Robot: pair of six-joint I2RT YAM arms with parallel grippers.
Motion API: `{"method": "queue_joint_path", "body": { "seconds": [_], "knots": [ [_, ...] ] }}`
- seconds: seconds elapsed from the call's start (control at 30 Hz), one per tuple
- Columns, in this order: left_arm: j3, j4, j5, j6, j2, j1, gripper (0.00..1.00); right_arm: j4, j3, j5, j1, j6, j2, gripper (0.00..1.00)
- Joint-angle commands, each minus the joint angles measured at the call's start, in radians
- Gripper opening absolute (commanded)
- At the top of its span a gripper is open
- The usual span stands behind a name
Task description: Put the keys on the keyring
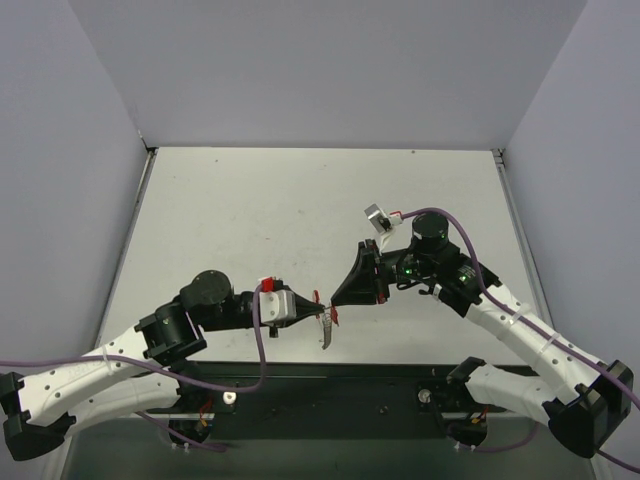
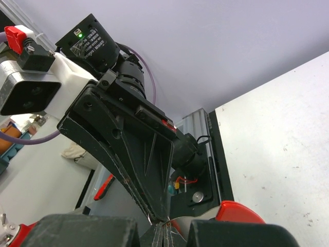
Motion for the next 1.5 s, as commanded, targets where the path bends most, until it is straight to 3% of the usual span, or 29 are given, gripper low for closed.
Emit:
{"method": "queue_joint_path", "body": {
  "seconds": [0.0,0.97,1.17,1.47],
  "knots": [
    [0.031,0.139,0.005,-0.022,-0.016,-0.018,0.00,0.032,0.009,0.025,0.001,-0.025,0.009,0.00],
    [-0.007,0.286,-0.117,-0.045,-0.014,-0.081,0.00,-0.014,-0.002,0.072,0.002,-0.051,0.003,0.00],
    [-0.001,0.257,-0.222,-0.057,-0.028,-0.082,0.00,-0.026,-0.003,0.108,0.002,-0.045,-0.030,0.00],
    [0.002,0.205,-0.219,-0.056,-0.026,-0.082,0.00,-0.043,0.015,0.160,-0.016,-0.037,-0.078,0.00]
  ]
}}
